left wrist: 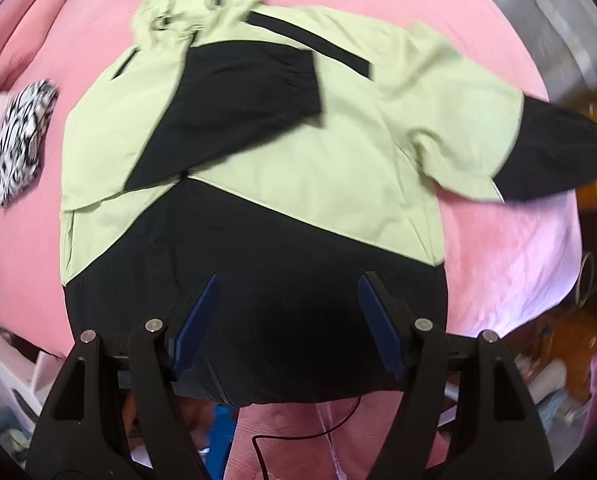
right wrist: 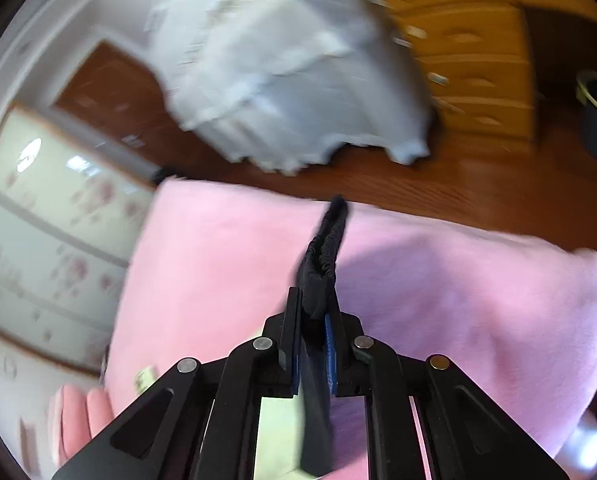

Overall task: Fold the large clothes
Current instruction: 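Fold the held sleeve across the jacket body with the right tool and release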

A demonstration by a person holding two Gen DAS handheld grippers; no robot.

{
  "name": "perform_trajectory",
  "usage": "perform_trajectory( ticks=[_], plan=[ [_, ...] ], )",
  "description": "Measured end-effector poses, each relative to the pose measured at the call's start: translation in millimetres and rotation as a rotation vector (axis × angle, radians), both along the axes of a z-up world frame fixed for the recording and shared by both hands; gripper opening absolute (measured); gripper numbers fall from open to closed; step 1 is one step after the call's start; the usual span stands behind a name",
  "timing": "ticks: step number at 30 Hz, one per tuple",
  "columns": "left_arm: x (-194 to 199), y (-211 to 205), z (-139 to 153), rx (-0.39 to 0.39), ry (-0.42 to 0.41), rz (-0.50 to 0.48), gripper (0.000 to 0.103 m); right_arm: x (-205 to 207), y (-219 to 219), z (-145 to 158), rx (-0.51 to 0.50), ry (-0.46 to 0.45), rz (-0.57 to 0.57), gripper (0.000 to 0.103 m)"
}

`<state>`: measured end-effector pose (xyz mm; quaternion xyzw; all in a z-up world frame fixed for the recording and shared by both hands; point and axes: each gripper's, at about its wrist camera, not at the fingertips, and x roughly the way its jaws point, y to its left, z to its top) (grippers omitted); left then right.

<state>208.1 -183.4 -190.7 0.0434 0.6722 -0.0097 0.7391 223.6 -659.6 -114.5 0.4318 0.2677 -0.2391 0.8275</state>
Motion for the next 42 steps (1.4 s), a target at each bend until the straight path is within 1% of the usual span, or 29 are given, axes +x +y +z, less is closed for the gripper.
perform_trajectory(
  ticks=[2,3,4,5,7,10,11,14,17,19,21,23,25,28,30,32,33,35,36,37,38,39,40,42],
  plan=[
    [1.2,21.4,7.8,-0.040,-0.024,0.035,0.069,15.1,33.7,28.7,-0.043,-0.052,0.054,0.010],
    [1.0,33.4,12.2,-0.059,-0.036,0.048,0.069,17.2,48.0,37.5,-0.054,-0.065,0.076,0.010],
    [0.3,41.1,15.0,-0.068,-0.044,0.053,0.069,29.6,67.2,49.6,-0.066,-0.081,0.117,0.010],
    [-0.7,51.9,19.0,-0.077,-0.056,0.057,0.069,35.3,79.9,55.8,-0.065,-0.091,0.140,0.010],
    [-2.6,70.1,25.0,-0.087,-0.071,0.060,0.069,57.5,118.8,69.6,-0.056,-0.119,0.213,0.010],
    [-2.2,98.0,27.6,-0.127,-0.053,0.063,0.069,84.3,177.8,80.1,-0.050,-0.135,0.308,0.010],
    [-2.0,107.8,27.6,-0.142,-0.047,0.068,0.069,90.3,191.7,82.2,-0.059,-0.133,0.330,0.010],
    [0.0,135.8,26.4,-0.159,-0.042,0.082,0.069,122.0,258.5,82.1,-0.121,-0.103,0.448,0.010],
    [3.5,158.8,27.3,-0.159,-0.056,0.080,0.069,139.8,311.4,66.3,-0.119,-0.085,0.536,0.010],
    [8.0,174.0,26.9,-0.159,-0.066,0.085,0.069,155.4,350.8,43.7,-0.101,-0.053,0.596,0.010],
    [12.6,188.2,26.1,-0.165,-0.071,0.094,0.069,166.9,384.6,19.2,-0.117,-0.018,0.649,0.010],
    [16.8,204.6,22.5,-0.174,-0.068,0.109,0.069,174.4,415.3,-10.6,-0.146,-0.002,0.705,0.010],
    [20.7,220.9,17.3,-0.180,-0.062,0.136,0.069,182.8,440.8,-47.5,-0.179,0.044,0.752,0.010],
    [25.3,240.6,7.9,-0.193,-0.052,0.166,0.069,184.5,484.1,-108.7,-0.275,0.161,0.850,0.010],
    [29.4,246.6,1.6,-0.189,-0.051,0.166,0.069,194.3,499.0,-142.9,-0.295,0.233,0.908,0.010],
    [35.2,250.7,-6.6,-0.183,-0.050,0.160,0.069,198.2,508.1,-166.4,-0.288,0.282,0.935,0.010],
    [38.5,252.1,-11.7,-0.185,-0.045,0.162,0.069,193.2,510.7,-173.5,-0.288,0.287,0.942,0.012],
    [44.4,251.3,-21.7,-0.203,-0.042,0.167,0.069,196.9,508.8,-185.6,-0.290,0.294,0.972,0.014],
    [46.8,248.4,-25.0,-0.209,-0.045,0.162,0.069,202.2,508.8,-187.4,-0.275,0.294,0.993,0.019],
    [49.0,244.2,-27.8,-0.219,-0.059,0.152,0.069,209.0,508.3,-187.9,-0.242,0.291,1.019,0.034],
    [50.8,240.0,-29.7,-0.228,-0.073,0.145,0.069,200.8,493.7,-181.5,-0.212,0.283,1.039,0.044],
    [53.3,234.4,-32.5,-0.243,-0.083,0.138,0.069,203.6,489.4,-181.0,-0.158,0.262,1.079,0.055],
    [55.8,229.8,-34.1,-0.258,-0.086,0.140,0.069,205.6,487.6,-176.6,-0.138,0.246,1.103,0.056],
    [60.8,219.6,-39.9,-0.318,-0.100,0.164,0.069,207.2,483.3,-173.7,-0.130,0.234,1.158,0.056]
  ],
)
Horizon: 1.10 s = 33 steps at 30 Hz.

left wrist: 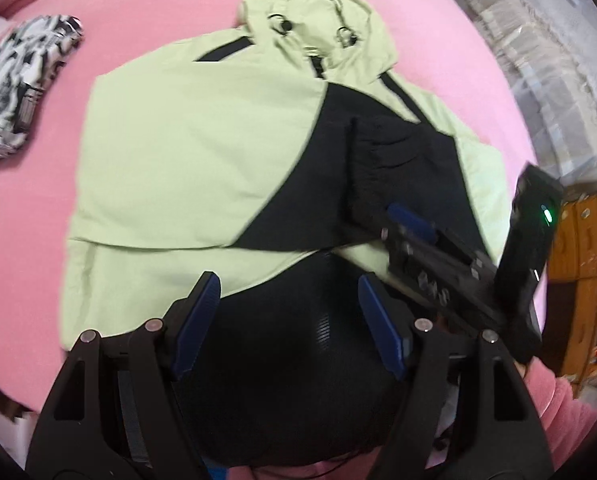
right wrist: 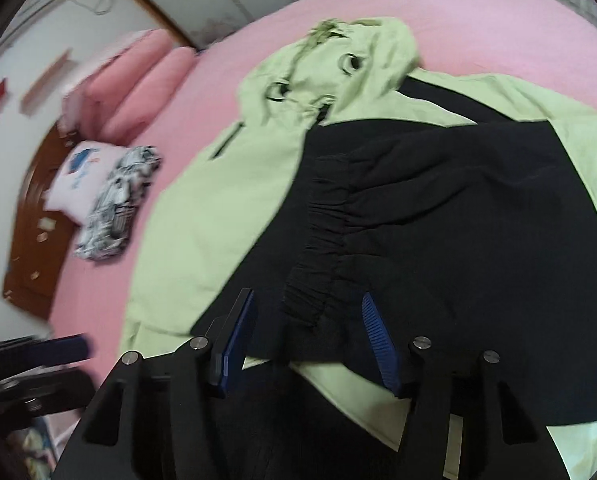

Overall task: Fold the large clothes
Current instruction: 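Fold the held sleeve across the jacket body with the right tool and release, then grasp the folded black cuff with the left tool and lift the jacket side over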

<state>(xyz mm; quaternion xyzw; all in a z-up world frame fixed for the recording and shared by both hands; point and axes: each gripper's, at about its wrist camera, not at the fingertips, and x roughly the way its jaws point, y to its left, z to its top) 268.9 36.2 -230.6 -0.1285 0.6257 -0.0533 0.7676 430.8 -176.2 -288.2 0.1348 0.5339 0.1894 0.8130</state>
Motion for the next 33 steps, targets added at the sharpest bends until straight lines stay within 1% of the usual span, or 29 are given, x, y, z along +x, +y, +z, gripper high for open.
perform_trajectory(
  ticks=[3,5,7,9,13,15,18,22,23,25,26,27,28,31,33],
  plan=[
    [5.5,-14.6,-8.3,-0.068,-0.021,0.037,0.069,-10.4,-15.4,14.5,0.022,-0.018,0.066,0.056],
    [7.7,-25.9,-15.2,-0.087,-0.032,0.055,0.069,-19.7,-30.4,24.0,0.020,-0.022,0.071,0.056],
    [11.8,-39.3,-25.9,-0.060,-0.026,0.079,0.069,-30.4,-49.6,35.2,0.003,-0.019,0.063,0.056],
    [16.3,-48.2,-36.4,-0.026,0.002,0.113,0.069,-40.7,-74.5,41.3,-0.012,-0.016,0.040,0.056],
    [28.6,-58.0,-63.6,-0.031,0.037,0.199,0.069,-61.0,-117.3,53.0,-0.049,0.000,-0.024,0.056],
    [36.7,-62.7,-78.2,-0.042,0.058,0.235,0.069,-67.4,-137.1,56.3,-0.049,0.018,-0.069,0.056],
    [45.2,-65.3,-90.5,-0.012,0.061,0.294,0.068,-72.2,-157.2,58.0,-0.034,0.031,-0.119,0.056],
    [55.1,-70.1,-97.9,0.020,0.030,0.310,0.067,-78.0,-181.8,57.7,-0.041,0.033,-0.163,0.056],
    [58.6,-72.6,-99.5,0.036,0.029,0.315,0.065,-78.3,-185.8,57.2,-0.040,0.033,-0.169,0.056],
    [63.5,-78.9,-100.1,0.039,0.015,0.310,0.054,-78.4,-192.5,53.5,-0.031,0.045,-0.173,0.056],
    [66.8,-85.1,-101.4,0.033,0.008,0.294,0.043,-79.8,-195.9,53.4,-0.030,0.050,-0.176,0.056],
    [70.1,-89.9,-103.0,0.032,0.016,0.282,0.035,-80.9,-199.8,52.0,-0.030,0.058,-0.178,0.056],
    [73.0,-94.0,-105.2,0.035,0.029,0.272,0.035,-81.0,-202.8,50.0,-0.032,0.067,-0.179,0.056],
    [78.7,-109.8,-108.6,0.083,0.054,0.244,0.033,-81.1,-208.0,46.9,-0.042,0.076,-0.190,0.056],
    [80.6,-117.7,-110.4,0.122,0.069,0.235,0.021,-81.2,-210.5,46.0,-0.068,0.077,-0.207,0.056]
  ],
)
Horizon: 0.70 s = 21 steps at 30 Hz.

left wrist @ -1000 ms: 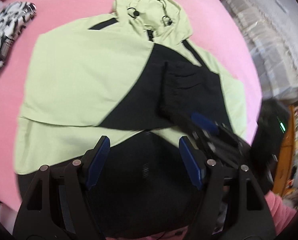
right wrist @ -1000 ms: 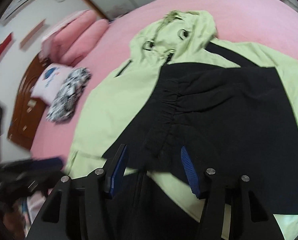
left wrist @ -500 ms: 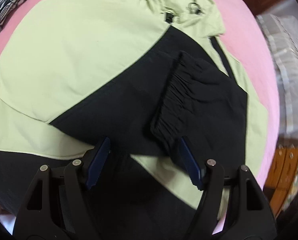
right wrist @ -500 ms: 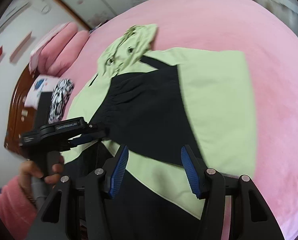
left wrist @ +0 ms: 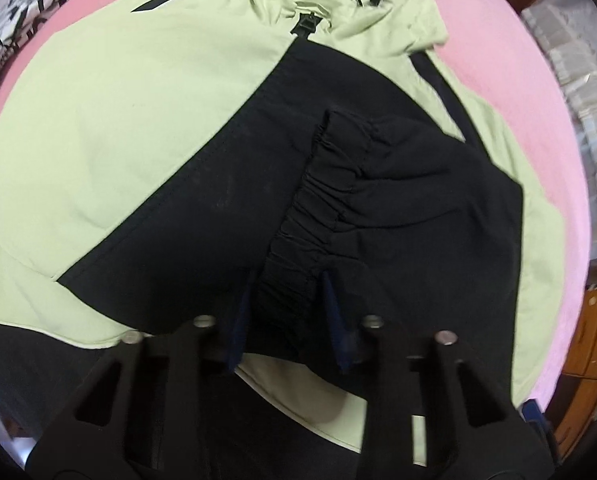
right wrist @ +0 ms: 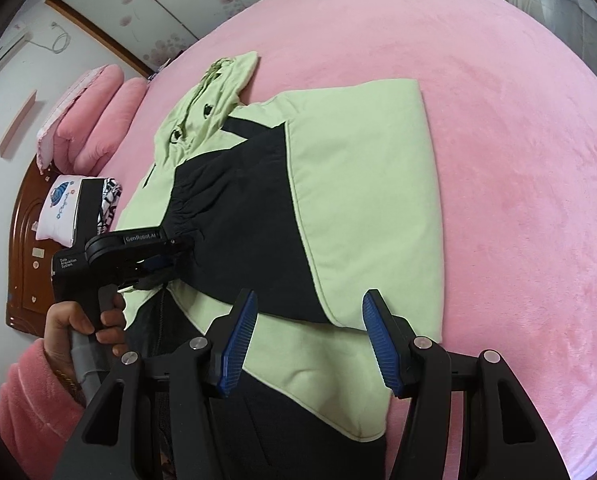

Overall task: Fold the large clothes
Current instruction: 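Grasp the folded black cuff with the left tool and lift the jacket side over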

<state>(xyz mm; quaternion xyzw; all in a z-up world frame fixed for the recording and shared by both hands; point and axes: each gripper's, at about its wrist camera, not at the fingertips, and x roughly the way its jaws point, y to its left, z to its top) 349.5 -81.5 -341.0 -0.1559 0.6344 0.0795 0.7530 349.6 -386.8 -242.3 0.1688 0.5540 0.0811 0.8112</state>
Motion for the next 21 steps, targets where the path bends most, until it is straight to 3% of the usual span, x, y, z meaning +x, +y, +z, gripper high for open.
perform_trajectory(
  ticks=[5,7,9,13,16,21],
  plan=[
    [5.2,-7.1,12.9,-0.001,-0.025,-0.002,0.007,-0.9,-5.1,-6.5,-0.080,0.042,-0.024,0.059],
    [8.3,-8.1,20.8,-0.004,-0.026,-0.003,0.007,-2.7,-6.0,-10.5,-0.092,0.053,-0.018,0.077],
    [12.6,-6.9,31.7,-0.034,-0.052,0.011,0.006,-7.8,-2.7,-16.7,-0.149,0.065,0.015,0.085],
    [22.1,-3.5,66.3,-0.083,-0.148,0.017,0.006,-18.8,13.3,-32.6,-0.305,0.109,0.137,0.086],
    [34.2,-3.7,103.1,-0.133,-0.222,-0.029,0.006,-28.6,21.6,-36.9,-0.418,0.027,0.157,0.086],
    [54.5,19.0,167.6,-0.134,-0.343,-0.077,0.006,-13.9,24.2,-45.5,-0.393,-0.065,0.107,0.084]
  ],
)
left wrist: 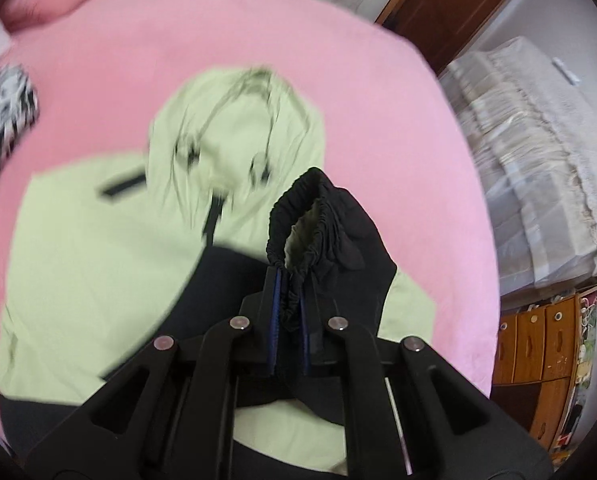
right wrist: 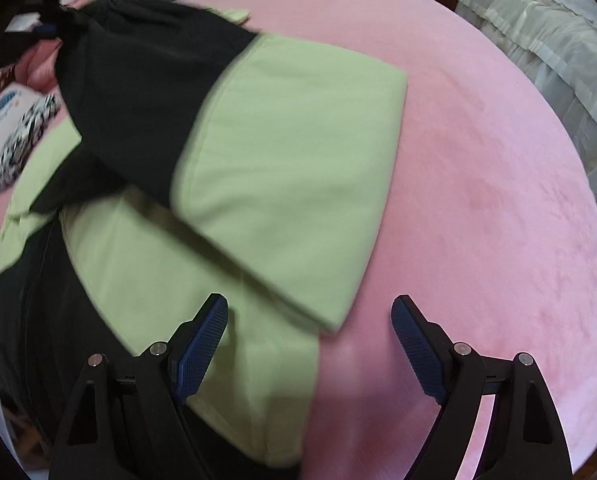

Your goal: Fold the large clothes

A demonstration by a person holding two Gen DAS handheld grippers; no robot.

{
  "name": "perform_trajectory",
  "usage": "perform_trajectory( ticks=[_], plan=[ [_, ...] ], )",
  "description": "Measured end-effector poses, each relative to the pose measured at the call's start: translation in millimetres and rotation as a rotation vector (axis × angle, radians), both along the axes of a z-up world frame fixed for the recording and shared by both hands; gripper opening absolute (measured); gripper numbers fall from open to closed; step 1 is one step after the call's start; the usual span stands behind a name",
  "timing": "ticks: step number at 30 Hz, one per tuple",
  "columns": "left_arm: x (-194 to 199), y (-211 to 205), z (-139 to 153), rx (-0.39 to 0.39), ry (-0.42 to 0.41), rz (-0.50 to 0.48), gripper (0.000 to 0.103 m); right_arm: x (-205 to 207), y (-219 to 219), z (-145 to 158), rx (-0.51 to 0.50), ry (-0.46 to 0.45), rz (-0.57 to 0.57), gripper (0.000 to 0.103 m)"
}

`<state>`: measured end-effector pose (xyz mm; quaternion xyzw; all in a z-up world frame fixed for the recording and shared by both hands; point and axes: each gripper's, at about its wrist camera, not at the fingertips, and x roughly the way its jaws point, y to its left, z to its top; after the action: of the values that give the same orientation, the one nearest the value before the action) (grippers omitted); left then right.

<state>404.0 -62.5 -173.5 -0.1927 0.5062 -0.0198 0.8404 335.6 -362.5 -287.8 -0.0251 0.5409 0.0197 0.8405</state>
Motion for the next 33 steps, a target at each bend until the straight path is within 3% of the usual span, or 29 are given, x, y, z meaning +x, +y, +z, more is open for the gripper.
perform_trajectory(
  ticks=[1,4,5,8,9,10,14,16,18,20,24,29,33],
  plan=[
    [-1.3,10.2,14.5,0.004,-0.027,0.007,0.006,4.6,2.0,-1.0,-0.010,-0.024,-0.002,0.083],
    [6.5,31.7,46.1,0.029,-0.088,0.040,0.006,19.2,6.9,-4.0,-0.063,-0.082,-0.019,0.064],
    [8.0,42.7,53.9,0.042,-0.100,0.054,0.006,22.0,7.7,-3.9,-0.069,-0.091,-0.019,0.061],
    [9.0,70.1,60.9,0.091,-0.102,0.097,0.006,26.4,10.0,0.7,-0.059,-0.138,-0.025,0.052],
    [9.3,78.4,61.5,0.106,-0.095,0.109,0.006,26.9,11.9,1.8,-0.061,-0.150,-0.017,0.042],
    [7.9,91.2,56.0,0.131,-0.079,0.127,0.006,26.1,12.7,3.1,-0.062,-0.156,-0.009,0.038],
    [-1.9,137.4,24.0,0.187,0.004,0.194,0.006,32.1,16.2,-2.3,-0.065,-0.142,0.009,0.037],
    [-10.7,163.3,0.7,0.156,0.074,0.233,0.006,35.8,20.6,-3.7,-0.064,-0.136,0.012,0.035],
    [-18.9,180.8,-21.5,0.126,0.115,0.268,0.006,38.5,20.3,-3.0,-0.042,-0.138,0.038,0.023],
    [-25.8,189.7,-42.6,0.140,0.136,0.275,0.006,40.7,26.3,-2.3,-0.045,-0.133,0.070,0.018],
    [-36.6,200.4,-85.7,0.175,0.209,0.275,0.006,35.0,31.3,3.3,-0.003,-0.113,0.044,0.017],
    [-49.7,196.8,-118.1,0.200,0.250,0.253,0.006,23.3,20.4,-0.4,0.048,-0.049,-0.034,0.017],
    [-47.9,184.4,-132.3,0.311,0.266,0.203,0.006,18.0,15.5,-9.2,0.091,0.020,-0.070,0.016]
  ],
)
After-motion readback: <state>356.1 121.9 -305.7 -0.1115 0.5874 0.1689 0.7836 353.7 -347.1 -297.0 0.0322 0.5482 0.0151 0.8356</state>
